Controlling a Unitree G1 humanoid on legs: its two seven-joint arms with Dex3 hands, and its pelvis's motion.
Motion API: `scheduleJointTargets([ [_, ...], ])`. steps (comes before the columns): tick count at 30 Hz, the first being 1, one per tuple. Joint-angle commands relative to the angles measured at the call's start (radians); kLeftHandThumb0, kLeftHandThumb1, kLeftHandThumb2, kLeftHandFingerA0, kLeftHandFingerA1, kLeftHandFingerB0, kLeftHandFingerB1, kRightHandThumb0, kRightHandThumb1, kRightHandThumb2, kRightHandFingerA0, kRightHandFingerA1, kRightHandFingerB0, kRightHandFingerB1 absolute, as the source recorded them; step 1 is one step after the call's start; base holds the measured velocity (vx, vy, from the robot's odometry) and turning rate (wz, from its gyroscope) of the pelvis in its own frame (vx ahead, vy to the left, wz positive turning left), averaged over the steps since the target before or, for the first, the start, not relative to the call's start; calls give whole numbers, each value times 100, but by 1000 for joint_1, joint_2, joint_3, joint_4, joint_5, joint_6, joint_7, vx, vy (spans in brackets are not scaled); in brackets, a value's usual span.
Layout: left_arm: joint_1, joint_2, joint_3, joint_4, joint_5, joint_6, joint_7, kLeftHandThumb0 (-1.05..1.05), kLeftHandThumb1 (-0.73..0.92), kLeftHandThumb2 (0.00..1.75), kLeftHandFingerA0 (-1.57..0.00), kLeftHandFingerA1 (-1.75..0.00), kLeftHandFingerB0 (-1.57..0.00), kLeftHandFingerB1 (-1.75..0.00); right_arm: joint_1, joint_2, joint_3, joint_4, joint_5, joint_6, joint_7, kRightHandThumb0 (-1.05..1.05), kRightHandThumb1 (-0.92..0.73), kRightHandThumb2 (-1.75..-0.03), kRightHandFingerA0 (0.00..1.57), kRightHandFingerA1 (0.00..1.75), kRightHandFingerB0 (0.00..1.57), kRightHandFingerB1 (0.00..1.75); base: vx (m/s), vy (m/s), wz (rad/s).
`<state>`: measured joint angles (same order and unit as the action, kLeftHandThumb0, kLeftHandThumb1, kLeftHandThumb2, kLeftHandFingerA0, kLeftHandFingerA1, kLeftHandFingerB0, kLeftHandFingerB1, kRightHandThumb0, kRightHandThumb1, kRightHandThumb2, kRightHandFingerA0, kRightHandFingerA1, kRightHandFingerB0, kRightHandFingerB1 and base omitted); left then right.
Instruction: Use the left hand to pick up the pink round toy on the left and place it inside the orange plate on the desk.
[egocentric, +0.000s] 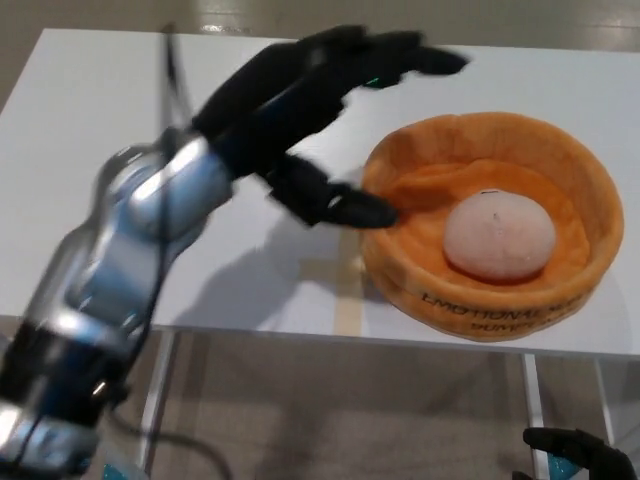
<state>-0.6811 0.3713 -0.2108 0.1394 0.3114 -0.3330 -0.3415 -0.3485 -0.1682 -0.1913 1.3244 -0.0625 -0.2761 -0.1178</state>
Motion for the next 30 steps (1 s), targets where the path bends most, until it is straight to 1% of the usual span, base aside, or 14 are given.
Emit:
scheduleJointTargets([
  [1,621,258,215,-626,-668,51,-311,-70,56,91,-31,-50,-33,-47,12,-12,10,2,-8,9,-1,-12,-30,-85,56,97,55,91,0,0,0],
  [4,717,277,225,-663,-684,26,-314,-73,58,92,-33,-50,-35,-47,13,-12,6,3,-3,7,-1,-10,-31,-85,56,95,55,89,0,0,0],
  [5,772,283,228,-672,-694,14,-321,-71,57,90,-31,-50,-36,-48,14,-12,7,3,-3,9,-2,-8,-28,-94,59,81,57,79,0,0,0],
  [8,887,296,234,-694,-714,2,-332,-74,58,90,-32,-49,-37,-48,17,-12,4,4,0,11,1,-8,-28,-94,58,80,57,79,0,0,0],
  [9,925,298,233,-694,-701,-6,-330,-75,60,93,-35,-51,-35,-47,15,-12,4,3,0,11,0,-12,-34,-82,59,95,55,89,0,0,0],
  [13,1001,306,210,-681,-670,-35,-335,-75,60,93,-36,-52,-34,-47,9,-11,-1,4,6,9,6,-10,-32,-84,61,97,55,90,0,0,0],
  [14,1009,305,196,-671,-666,-50,-338,-62,67,61,-46,-40,-43,-36,6,-9,-3,5,9,14,4,-9,-32,-86,58,98,55,91,0,0,0],
  [15,1011,299,176,-655,-658,-58,-340,-65,71,62,-46,-40,-43,-36,6,-10,1,5,5,15,3,-10,-28,-93,59,82,58,80,0,0,0],
  [17,1015,293,156,-641,-651,-64,-342,-65,71,62,-46,-40,-43,-36,6,-12,6,5,0,14,2,-10,-28,-93,59,82,58,80,0,0,0],
  [19,1025,283,120,-588,-631,-4,-354,-68,73,63,-46,-38,-43,-35,10,-11,7,4,-1,10,-2,-13,-33,-84,52,94,54,89,0,0,0],
  [22,1018,232,78,-446,-592,32,-359,-69,70,64,-45,-39,-42,-35,13,-11,5,4,1,8,-2,-11,-32,-84,49,92,54,89,0,0,0],
  [23,997,207,66,-352,-541,8,-341,-65,77,63,-41,-38,-39,-33,13,-11,8,4,-1,6,-3,-9,-26,-93,62,83,59,80,0,0,0],
  [24,974,183,55,-247,-480,-17,-314,-72,66,100,-40,-54,-25,-44,12,-11,8,4,-1,6,-3,-10,-31,-86,61,99,56,90,0,0,0],
  [30,817,89,28,309,-202,-155,-48,-70,63,95,-32,-48,-28,-45,11,-13,4,4,4,7,0,-15,-33,-84,54,93,54,90,0,0,0],
])
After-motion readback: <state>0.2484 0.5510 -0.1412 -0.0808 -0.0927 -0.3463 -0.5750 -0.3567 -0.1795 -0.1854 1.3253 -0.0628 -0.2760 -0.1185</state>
